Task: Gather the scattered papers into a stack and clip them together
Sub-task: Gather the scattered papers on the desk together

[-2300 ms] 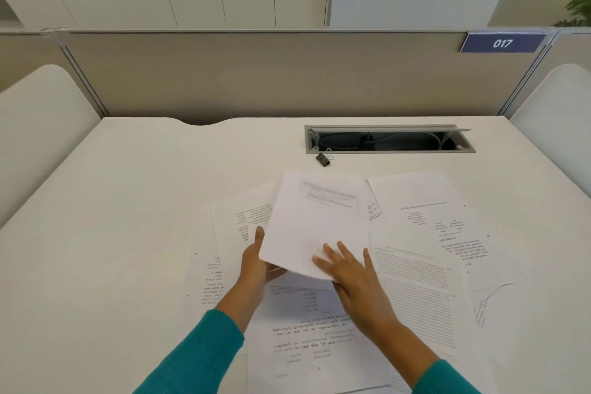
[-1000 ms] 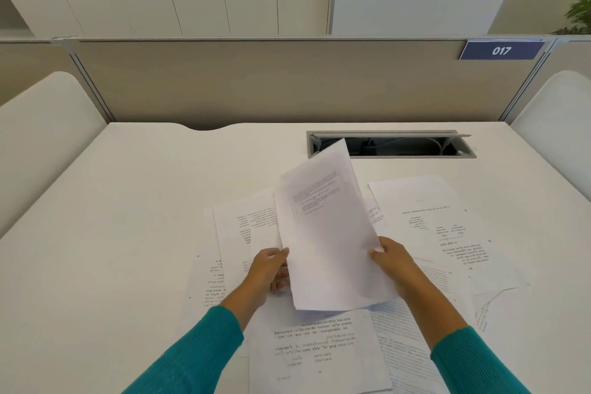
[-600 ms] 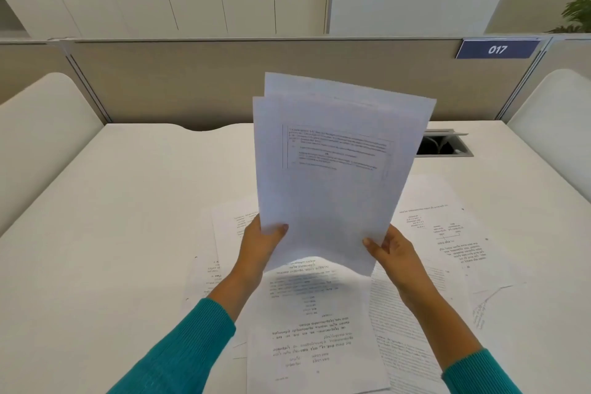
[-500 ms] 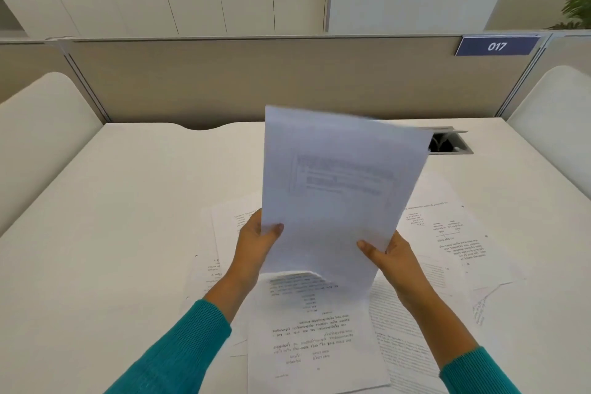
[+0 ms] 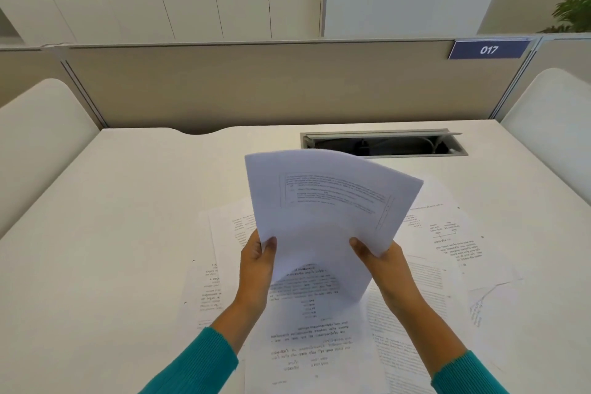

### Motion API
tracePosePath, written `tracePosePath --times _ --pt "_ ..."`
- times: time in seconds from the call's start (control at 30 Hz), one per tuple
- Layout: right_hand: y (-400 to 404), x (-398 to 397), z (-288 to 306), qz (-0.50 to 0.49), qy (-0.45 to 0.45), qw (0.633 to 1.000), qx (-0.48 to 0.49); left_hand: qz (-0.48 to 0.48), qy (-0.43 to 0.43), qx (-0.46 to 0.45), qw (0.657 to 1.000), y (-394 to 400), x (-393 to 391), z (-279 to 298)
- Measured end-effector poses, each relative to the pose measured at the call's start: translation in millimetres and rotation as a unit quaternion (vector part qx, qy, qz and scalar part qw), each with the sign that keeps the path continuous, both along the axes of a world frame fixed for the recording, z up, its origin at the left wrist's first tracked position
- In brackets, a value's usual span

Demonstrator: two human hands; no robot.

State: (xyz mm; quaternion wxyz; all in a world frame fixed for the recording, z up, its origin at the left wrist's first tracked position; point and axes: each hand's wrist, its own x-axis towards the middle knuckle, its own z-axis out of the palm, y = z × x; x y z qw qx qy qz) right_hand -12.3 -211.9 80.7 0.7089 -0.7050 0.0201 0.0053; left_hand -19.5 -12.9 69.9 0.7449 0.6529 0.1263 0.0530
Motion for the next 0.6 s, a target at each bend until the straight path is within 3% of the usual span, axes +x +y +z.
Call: tracePosePath --times 0.13,0.27,0.4,0.53,0.6 --pt "0.2 -1.0 -18.3 0.016 0.036 0.998 -0.046 0.005 0.049 0.033 0.998 -1.6 -3.0 -6.5" --pt "-5.7 0.8 -27.3 -0.016 0.036 0.996 -0.082 -0.008 0.105 0.149 0.983 -0.1 -2.5 -13.1" --pt "-24.6 7.4 -20.6 -0.114 -0.006 0.988 -0.100 -0.064 0.188 0.375 0.905 15.6 -11.9 -29.2" --pt "-43.4 10.1 -24.3 -0.152 0.009 0.979 -0.135 -0.087 0.210 0.438 0.870 29.7 -33.3 -47.8" --pt "-45.7 5.5 -35.5 -0.130 0.031 0.977 -0.165 -0.158 0.231 0.507 0.815 32.6 -41.4 -57.7"
